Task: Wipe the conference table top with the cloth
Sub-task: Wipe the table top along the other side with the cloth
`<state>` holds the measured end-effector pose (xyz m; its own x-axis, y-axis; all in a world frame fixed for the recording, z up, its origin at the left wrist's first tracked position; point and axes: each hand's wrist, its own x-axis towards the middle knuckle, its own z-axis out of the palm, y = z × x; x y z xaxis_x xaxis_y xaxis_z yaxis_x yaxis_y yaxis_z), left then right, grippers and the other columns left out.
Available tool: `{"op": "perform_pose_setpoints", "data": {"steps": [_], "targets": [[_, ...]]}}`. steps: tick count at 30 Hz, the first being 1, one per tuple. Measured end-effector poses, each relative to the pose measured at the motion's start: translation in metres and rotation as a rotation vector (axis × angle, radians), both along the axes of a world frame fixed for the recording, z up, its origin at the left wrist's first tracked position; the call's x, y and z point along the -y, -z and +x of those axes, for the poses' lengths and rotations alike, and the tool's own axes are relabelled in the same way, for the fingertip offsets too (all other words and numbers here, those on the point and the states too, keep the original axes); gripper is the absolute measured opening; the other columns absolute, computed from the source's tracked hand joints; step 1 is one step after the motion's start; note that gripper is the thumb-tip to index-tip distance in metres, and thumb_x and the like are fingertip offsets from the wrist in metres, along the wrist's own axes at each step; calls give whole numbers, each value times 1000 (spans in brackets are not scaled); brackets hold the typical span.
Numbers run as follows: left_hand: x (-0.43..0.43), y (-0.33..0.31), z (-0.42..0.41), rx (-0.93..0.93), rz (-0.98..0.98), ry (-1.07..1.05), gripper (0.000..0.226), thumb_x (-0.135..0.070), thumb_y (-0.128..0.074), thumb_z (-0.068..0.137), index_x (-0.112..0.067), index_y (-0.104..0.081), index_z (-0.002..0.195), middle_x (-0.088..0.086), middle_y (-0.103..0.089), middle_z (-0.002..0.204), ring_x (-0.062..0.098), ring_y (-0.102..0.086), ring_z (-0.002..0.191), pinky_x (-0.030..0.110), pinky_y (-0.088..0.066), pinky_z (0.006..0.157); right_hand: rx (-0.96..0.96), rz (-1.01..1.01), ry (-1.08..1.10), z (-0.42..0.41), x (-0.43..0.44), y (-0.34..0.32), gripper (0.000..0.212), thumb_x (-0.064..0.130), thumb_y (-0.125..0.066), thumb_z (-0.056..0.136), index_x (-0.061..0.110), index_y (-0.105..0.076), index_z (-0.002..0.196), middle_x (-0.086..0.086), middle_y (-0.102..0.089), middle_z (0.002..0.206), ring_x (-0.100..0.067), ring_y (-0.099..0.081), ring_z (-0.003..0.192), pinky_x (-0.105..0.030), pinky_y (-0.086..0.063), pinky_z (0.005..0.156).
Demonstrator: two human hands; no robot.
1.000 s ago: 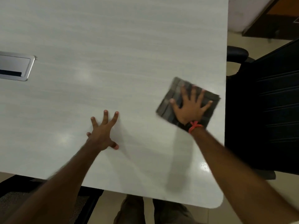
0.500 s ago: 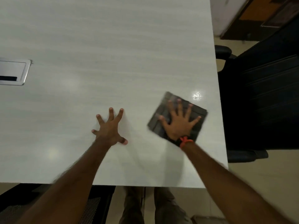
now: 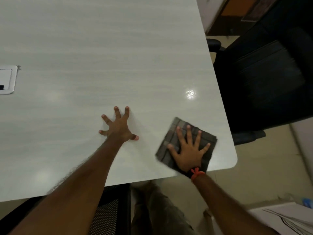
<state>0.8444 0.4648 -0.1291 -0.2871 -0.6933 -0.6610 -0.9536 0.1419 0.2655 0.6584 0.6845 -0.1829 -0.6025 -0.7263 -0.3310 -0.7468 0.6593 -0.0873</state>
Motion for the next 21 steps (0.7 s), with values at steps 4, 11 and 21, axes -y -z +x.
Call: {"op": "perform_pose_setpoints", "data": {"steps": [4,11,21], "targets": [[0,2,0,-6,-3,-4,136,-48,-91,59,-50,9,151,-10,24,161,50,24,143,85,-13,98,-42,-14,352,-41,-9,1,93,92,6,77,48,2,159,4,9,171,-40,11,155,-84,-6,106],[1,0,-1,9,8,17,134,-50,-89,61,-51,11,151,-12,25,161,51,22,143,85,-17,97,63,-41,-155,88,5,-1,88,91,-17,84,49,5,158,4,12,170,-45,17,152,-83,12,106],[3,2,-2,16,16,19,136,-51,-90,60,-50,12,151,-10,25,161,52,24,142,86,-16,97,-54,-10,406,-53,-11,-1,93,91,6,78,46,5,159,-2,6,172,-44,9,154,-84,-9,105]]}}
